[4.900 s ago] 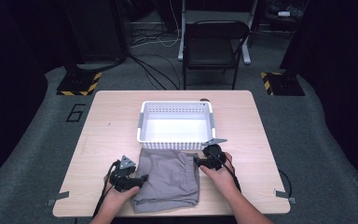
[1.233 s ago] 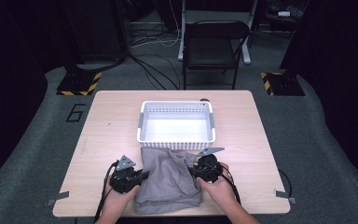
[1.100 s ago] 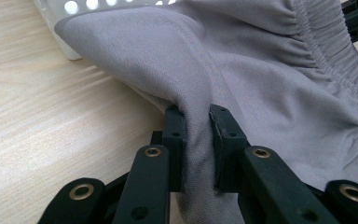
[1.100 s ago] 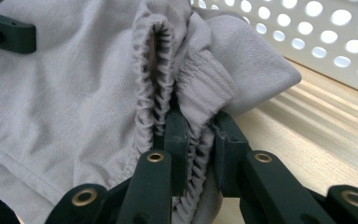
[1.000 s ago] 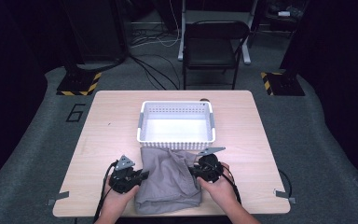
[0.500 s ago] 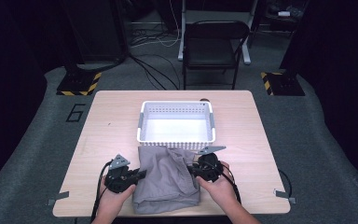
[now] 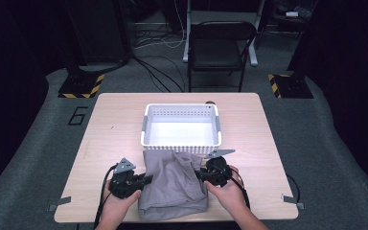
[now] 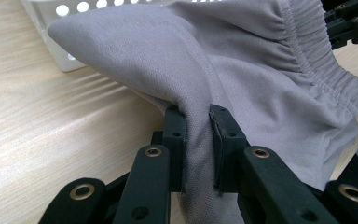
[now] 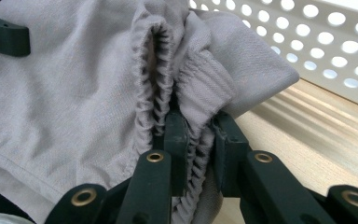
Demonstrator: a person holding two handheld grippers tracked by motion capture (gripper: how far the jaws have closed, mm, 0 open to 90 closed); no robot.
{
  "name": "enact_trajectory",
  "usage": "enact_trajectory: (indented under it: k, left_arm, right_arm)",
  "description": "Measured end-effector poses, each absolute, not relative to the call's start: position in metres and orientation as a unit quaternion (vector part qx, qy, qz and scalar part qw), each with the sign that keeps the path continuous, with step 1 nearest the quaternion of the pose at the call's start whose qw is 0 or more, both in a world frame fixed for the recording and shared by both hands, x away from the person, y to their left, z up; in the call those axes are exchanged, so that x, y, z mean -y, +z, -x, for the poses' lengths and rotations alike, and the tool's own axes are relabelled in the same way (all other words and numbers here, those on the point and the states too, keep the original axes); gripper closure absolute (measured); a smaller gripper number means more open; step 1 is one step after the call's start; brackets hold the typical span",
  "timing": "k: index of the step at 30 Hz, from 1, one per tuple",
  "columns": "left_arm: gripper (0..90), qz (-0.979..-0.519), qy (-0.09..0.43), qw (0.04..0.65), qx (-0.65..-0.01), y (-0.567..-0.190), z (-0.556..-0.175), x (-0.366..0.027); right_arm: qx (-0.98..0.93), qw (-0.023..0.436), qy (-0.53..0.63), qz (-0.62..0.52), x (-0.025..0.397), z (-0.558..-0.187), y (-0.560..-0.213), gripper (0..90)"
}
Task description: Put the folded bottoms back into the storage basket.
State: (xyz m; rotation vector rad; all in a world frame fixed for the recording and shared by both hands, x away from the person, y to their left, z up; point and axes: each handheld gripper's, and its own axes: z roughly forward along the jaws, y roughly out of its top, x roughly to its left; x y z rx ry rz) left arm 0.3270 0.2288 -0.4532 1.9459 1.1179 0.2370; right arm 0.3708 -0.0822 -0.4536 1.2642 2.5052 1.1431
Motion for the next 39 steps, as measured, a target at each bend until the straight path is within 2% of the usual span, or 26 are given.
enact_trajectory:
  k: [9,15,27,39]
  left_arm:
    - [78.5,-0.776,0.100,0.436,-0.443,-0.438,-0.325,-0.223]
    - [78.6,-0.778,0.095,0.438,-0.441,-0.430,-0.326,-0.222]
    - [78.7,-0.789,0.106,0.435,-0.422,-0.410,-0.330,-0.221]
    - [78.7,-0.789,0.098,0.433,-0.425,-0.402,-0.344,-0.219]
  right_arm:
    - [-0.827,0.075,0.381,-0.406,0.088,-0.366,-0.441,77.7]
    - [-0.818,0.052,0.387,-0.423,0.096,-0.366,-0.432,77.6]
    - [-0.818,0.061,0.398,-0.411,0.096,-0.365,-0.406,77.6]
    - [-0.817,0.062,0.399,-0.411,0.101,-0.374,-0.397,77.5]
